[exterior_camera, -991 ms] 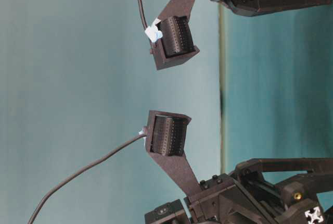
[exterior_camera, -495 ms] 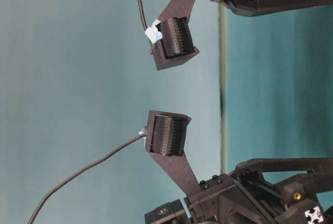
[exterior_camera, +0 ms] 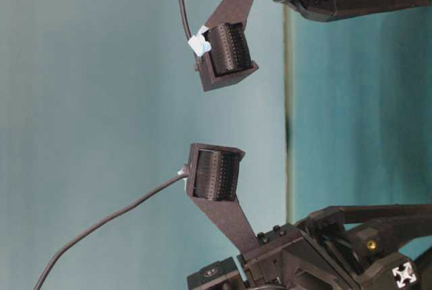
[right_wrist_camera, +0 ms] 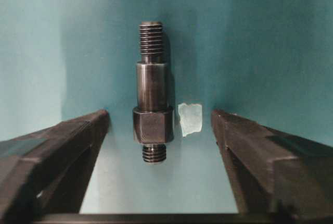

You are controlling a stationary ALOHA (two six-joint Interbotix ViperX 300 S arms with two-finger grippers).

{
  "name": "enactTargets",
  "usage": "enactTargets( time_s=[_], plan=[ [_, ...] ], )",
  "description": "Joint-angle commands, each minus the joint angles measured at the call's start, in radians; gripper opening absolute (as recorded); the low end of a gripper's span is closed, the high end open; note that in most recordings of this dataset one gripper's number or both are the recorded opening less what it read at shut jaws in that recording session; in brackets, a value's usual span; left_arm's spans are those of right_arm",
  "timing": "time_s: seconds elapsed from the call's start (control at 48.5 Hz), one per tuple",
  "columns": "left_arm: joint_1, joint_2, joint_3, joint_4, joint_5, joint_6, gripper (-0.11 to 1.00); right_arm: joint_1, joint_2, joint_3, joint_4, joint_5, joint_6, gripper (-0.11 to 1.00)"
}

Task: Insert the washer onto the shaft with both hands.
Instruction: 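Close left gripper on the silver washer and right on the shaft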

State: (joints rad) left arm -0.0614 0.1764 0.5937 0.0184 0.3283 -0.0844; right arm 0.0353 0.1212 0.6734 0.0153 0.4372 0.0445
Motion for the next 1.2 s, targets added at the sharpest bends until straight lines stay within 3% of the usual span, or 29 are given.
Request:
enactTargets(
  time_s=[0.0, 0.227, 0.413, 1.176],
  plan=[
    [-0.005, -0.005, -0.002, -0.002, -0.003, 0.005, 0.38, -0.006, 0.003, -0.011, 0.002, -0.009, 0.008, 0.43],
    [-0.005, -0.006, 0.003, -0.002, -0.003, 0.009, 0.36, -0.006, 0.003, -0.011, 0.002, -0.008, 0.003, 0.14],
    [-0.005, -0.008, 0.002, -0.002, -0.003, 0.012, 0.36, -0.006, 0.005, -0.011, 0.002, -0.002, 0.000, 0.01],
    [-0.006, -0.009, 0.003, -0.002, -0.003, 0.014, 0.36, -0.005, 0.005, -0.009, 0.002, 0.011, -0.006, 0.00]
  ],
)
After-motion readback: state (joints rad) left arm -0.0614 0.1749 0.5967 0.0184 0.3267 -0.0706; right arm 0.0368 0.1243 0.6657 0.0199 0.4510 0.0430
